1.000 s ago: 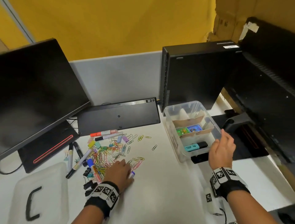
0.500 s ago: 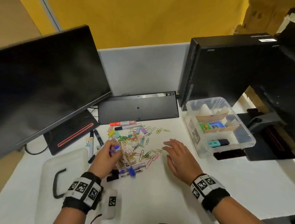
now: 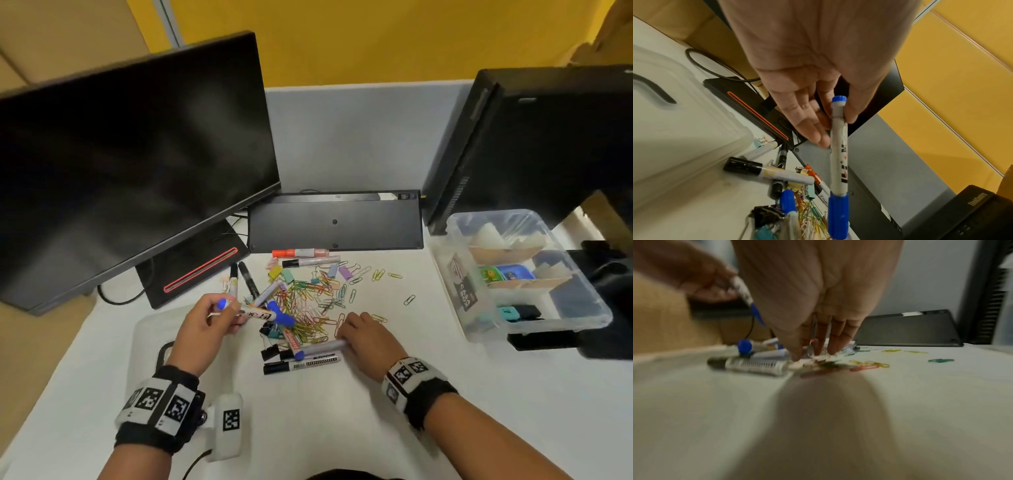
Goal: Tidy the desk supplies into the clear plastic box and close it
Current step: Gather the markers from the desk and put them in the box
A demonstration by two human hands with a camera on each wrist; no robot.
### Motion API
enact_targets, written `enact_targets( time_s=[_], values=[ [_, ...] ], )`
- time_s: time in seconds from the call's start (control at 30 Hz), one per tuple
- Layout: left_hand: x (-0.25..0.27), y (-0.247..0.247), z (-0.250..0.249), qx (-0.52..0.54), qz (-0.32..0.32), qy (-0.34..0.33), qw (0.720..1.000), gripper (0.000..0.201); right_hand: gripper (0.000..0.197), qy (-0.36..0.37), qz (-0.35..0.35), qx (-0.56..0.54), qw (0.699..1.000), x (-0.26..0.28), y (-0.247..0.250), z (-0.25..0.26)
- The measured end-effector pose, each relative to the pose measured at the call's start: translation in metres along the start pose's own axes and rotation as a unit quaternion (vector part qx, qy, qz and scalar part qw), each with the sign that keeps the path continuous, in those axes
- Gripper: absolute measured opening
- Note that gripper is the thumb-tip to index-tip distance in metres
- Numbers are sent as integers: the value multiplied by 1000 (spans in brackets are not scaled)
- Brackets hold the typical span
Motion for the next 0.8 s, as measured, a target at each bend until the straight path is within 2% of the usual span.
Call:
enact_targets(
  time_s=[0.07, 0.1, 0.17, 0.23, 0.3, 0.37, 0.43, 0.5, 0.6, 0.67, 0.73, 0.8],
  values=[
    [0, -2, 4, 10, -3, 4, 1000, 15, 10, -50, 12, -136, 989, 4, 21, -14],
    [-1, -3, 6, 15, -4, 6, 1000, 15, 9, -77, 21, -222, 972, 7, 33, -22],
    [-4, -10, 7, 25, -1, 11, 1000, 15, 9, -117, -9, -366, 923, 17, 66, -41],
    [-8, -21, 6, 29, 7, 14, 999, 15, 11, -145, -99, -449, 876, 32, 109, -62],
    [-11, -36, 0, 34, 18, 14, 999, 15, 14, -152, -211, -445, 857, 53, 156, -80],
    [-15, -53, -6, 34, 35, 12, 999, 16, 16, -150, -291, -364, 872, 73, 194, -92],
    [-17, -69, -12, 22, 56, 11, 998, 16, 21, -158, -327, -219, 906, 86, 217, -103],
    [-19, -84, -17, 6, 78, 6, 997, 17, 26, -185, -300, -97, 931, 91, 221, -123],
    [-19, -101, -25, -14, 101, -11, 995, 17, 28, -250, -200, -29, 947, 93, 203, -165],
    [-19, -110, -32, -5, 107, -19, 994, 15, 41, -243, -146, 12, 959, 89, 193, -176],
    [-18, -115, -35, -12, 114, -27, 993, 16, 57, -213, -134, 28, 967, 85, 198, -174],
    [-17, -117, -36, -16, 118, -28, 993, 17, 47, -209, -163, 7, 964, 86, 215, -171]
  ],
)
Point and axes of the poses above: each hand's wrist, its own x-axis away from the middle knuckle, its own y-axis out of the back of the hand, z = x × y, the point moved 10 cm from there along -x, towards the middle knuckle, and after that the axes turned 14 degrees about -y, right-handed, at the moved point
